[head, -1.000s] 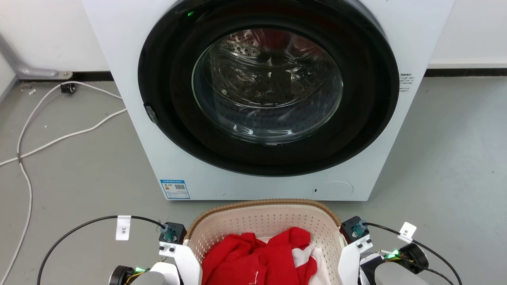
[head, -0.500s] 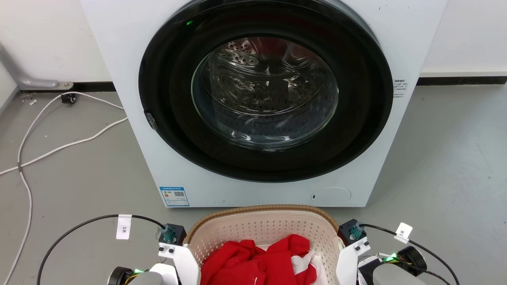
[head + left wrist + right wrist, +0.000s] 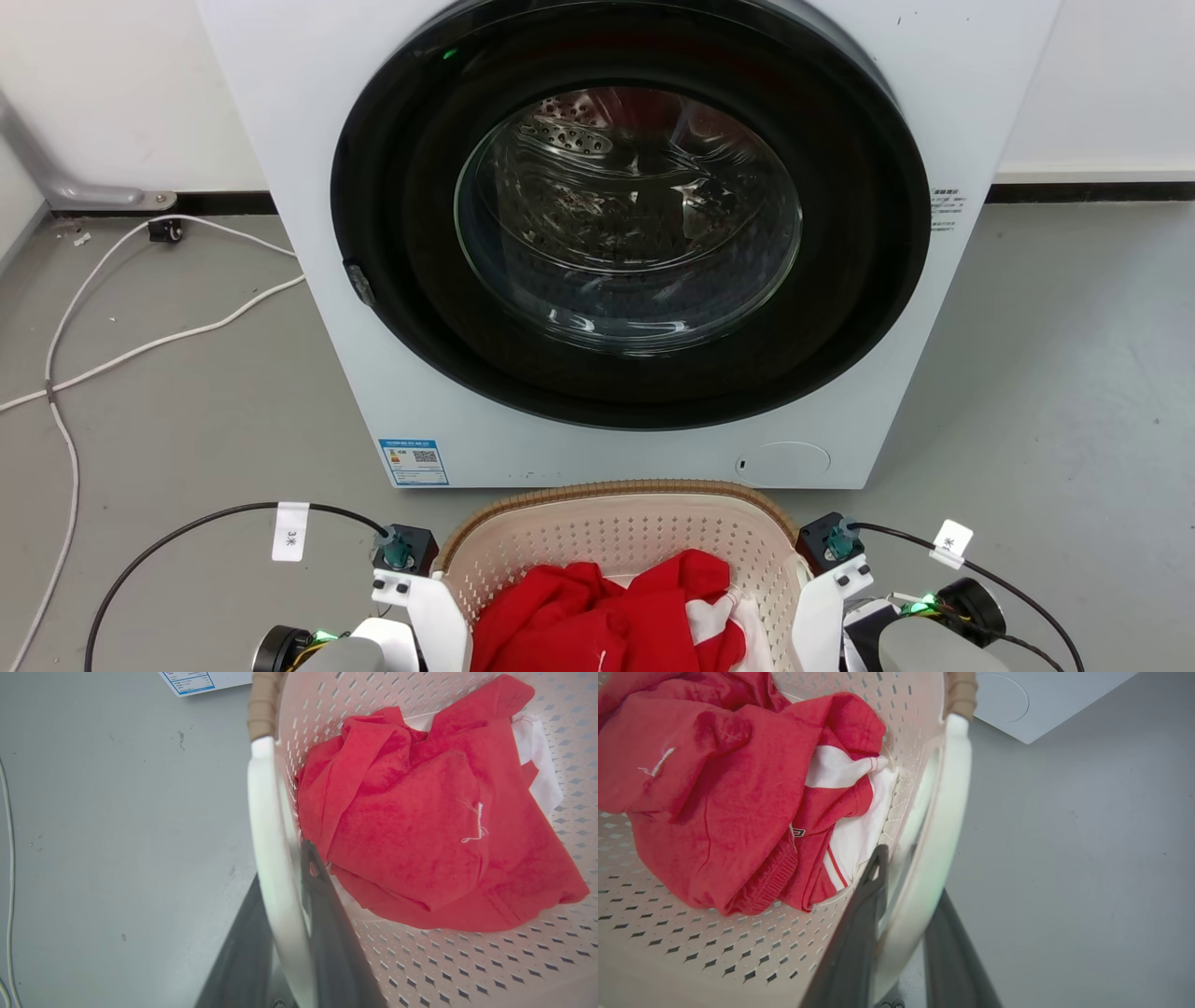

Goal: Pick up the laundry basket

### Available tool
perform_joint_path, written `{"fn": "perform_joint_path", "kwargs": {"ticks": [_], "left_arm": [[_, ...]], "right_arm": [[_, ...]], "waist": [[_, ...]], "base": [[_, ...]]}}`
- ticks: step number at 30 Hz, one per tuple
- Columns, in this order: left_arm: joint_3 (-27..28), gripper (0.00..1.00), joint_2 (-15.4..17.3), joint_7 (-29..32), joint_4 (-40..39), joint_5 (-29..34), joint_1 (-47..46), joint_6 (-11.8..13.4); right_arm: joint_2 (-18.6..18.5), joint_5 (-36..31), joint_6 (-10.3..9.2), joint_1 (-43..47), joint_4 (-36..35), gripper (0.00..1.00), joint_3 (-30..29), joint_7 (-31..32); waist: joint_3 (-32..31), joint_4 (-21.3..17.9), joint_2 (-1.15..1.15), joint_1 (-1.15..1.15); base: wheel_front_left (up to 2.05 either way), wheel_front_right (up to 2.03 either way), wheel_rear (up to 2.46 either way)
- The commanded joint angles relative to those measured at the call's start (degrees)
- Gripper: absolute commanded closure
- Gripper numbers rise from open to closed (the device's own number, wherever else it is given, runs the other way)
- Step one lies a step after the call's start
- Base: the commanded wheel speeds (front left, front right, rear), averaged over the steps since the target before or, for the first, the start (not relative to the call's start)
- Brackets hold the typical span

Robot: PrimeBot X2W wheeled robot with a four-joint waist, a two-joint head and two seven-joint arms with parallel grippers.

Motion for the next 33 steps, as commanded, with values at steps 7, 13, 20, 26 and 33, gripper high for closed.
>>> {"fn": "perform_joint_path", "kwargs": {"ticks": [7,13,20,26,33], "left_arm": [[-1.9,1.00,-0.1,-0.9,0.1,-1.7,-1.3,-0.2],[-3.2,1.00,0.0,-1.1,0.4,-3.0,-1.6,-0.2],[-4.9,1.00,0.1,-1.4,0.7,-4.8,-1.8,-0.2],[-6.0,1.00,0.1,-1.7,0.8,-5.9,-2.0,-0.2],[-7.3,1.00,0.2,-2.0,1.1,-7.3,-2.2,-0.2]], "right_arm": [[0.7,1.2,0.26,-1.0,0.0,1.00,1.3,-0.5],[0.7,2.1,0.26,-1.4,0.2,1.00,1.9,-0.5],[0.7,3.1,0.26,-1.5,0.5,1.00,2.8,-0.6],[0.7,3.6,0.26,-1.6,0.6,1.00,3.3,-0.6],[0.7,4.2,0.26,-1.6,0.7,1.00,4.0,-0.8]], "waist": [[0.0,0.0,0.00,0.00],[0.1,-0.1,0.00,0.00],[0.0,-0.2,0.00,0.00],[0.0,-0.2,0.00,0.00],[0.1,-0.3,0.00,0.00]], "base": [[0.00,0.00,0.00],[0.00,0.00,0.00],[0.00,0.00,0.00],[0.00,0.00,0.00],[0.00,0.00,0.00]]}}
